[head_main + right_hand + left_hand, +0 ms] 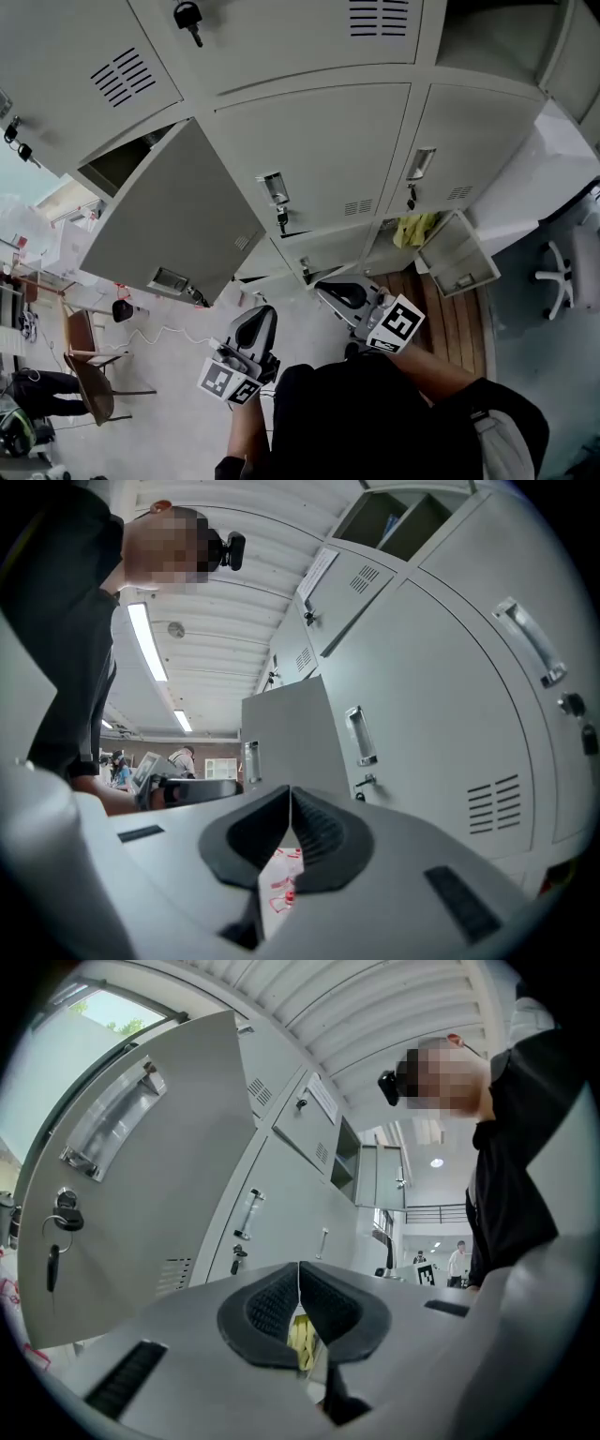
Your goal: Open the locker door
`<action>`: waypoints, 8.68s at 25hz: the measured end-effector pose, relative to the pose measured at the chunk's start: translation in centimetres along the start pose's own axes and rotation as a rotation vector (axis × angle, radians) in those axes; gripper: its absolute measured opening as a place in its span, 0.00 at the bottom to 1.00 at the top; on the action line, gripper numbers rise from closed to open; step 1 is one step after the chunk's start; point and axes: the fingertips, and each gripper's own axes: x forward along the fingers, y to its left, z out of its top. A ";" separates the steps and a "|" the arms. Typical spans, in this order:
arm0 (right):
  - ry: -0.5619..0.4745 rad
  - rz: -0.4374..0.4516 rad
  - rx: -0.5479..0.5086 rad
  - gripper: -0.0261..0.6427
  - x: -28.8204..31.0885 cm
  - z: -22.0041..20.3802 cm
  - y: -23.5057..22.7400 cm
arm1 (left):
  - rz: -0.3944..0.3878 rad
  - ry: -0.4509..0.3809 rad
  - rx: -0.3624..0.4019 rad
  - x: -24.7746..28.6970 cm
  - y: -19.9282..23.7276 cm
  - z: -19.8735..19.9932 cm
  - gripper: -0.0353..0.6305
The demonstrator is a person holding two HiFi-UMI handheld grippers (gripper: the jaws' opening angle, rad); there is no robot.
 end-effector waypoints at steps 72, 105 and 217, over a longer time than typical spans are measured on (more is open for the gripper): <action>0.100 -0.359 -0.243 0.11 14.2 5.9 -9.2 | -0.244 0.052 -0.060 -0.8 6.2 -0.1 0.08; 0.055 -0.094 -0.183 0.11 5.9 6.3 -2.2 | -0.197 0.032 -0.011 -0.3 0.2 -0.3 0.08; 0.030 0.241 -0.116 0.06 -16.5 8.8 -3.3 | -0.219 0.102 -0.049 7.5 -8.5 -4.5 0.08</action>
